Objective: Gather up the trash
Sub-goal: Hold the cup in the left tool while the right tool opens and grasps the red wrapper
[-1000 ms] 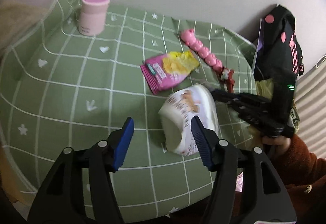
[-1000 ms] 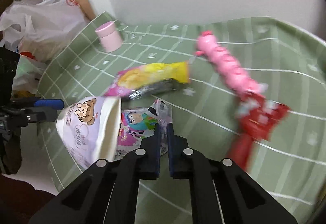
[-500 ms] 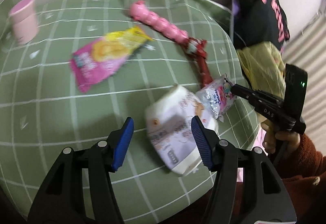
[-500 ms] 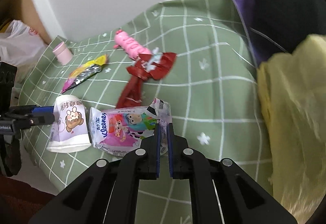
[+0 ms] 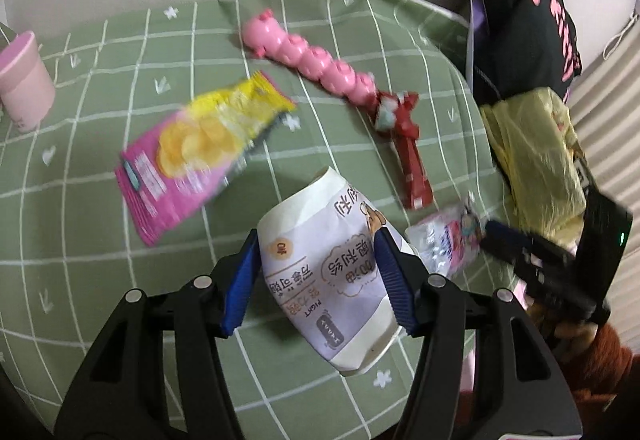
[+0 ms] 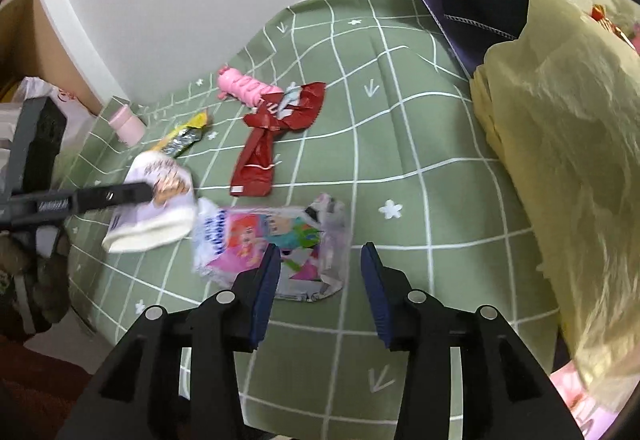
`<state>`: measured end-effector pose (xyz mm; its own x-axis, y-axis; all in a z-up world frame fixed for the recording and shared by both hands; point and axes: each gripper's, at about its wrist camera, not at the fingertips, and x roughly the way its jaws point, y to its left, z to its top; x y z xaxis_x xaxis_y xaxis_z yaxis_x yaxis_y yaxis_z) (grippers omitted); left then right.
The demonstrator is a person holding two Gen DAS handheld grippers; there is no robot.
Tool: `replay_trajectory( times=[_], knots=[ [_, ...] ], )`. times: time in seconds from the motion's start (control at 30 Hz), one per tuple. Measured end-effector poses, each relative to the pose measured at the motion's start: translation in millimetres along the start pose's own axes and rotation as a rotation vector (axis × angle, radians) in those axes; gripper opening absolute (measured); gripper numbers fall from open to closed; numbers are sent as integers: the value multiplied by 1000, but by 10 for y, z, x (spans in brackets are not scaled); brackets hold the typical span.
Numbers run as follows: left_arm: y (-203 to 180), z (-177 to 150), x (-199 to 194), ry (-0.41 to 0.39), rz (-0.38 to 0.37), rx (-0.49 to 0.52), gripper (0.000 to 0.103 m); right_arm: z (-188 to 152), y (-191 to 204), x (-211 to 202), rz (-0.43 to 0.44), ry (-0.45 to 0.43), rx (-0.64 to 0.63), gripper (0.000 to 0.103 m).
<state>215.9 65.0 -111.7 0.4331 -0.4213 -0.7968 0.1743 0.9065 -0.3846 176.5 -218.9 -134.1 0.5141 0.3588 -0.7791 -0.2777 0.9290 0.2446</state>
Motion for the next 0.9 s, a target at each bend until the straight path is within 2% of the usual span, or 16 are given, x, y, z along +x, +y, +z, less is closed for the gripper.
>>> replay_trajectory(
  times=[0.13,0.27,0.37,0.5,0.6,0.8,0.9],
  knots=[
    [14,95,-65,-34,-11,9,54,-71,87,-7,8,18,9,40],
    [0,120,-125,-60,-5,49,52,-157,214,5,96,73,0,40],
    [32,130,-145,-71,-3,44,52,-143,225,66,51,78,-6,40],
    [72,128,-163,-71,5,39,51,-10,162,83,-4,26,34,40],
    [71,113,-172,-70,4,44,51,140,208,25,-21,-35,-26,43],
    [8,86,-176,-68,14,65,51,572,309,238,9,-82,-86,43],
    [-5,59,-205,-73,28,71,51,738,365,526,33,-61,-72,43]
  ],
)
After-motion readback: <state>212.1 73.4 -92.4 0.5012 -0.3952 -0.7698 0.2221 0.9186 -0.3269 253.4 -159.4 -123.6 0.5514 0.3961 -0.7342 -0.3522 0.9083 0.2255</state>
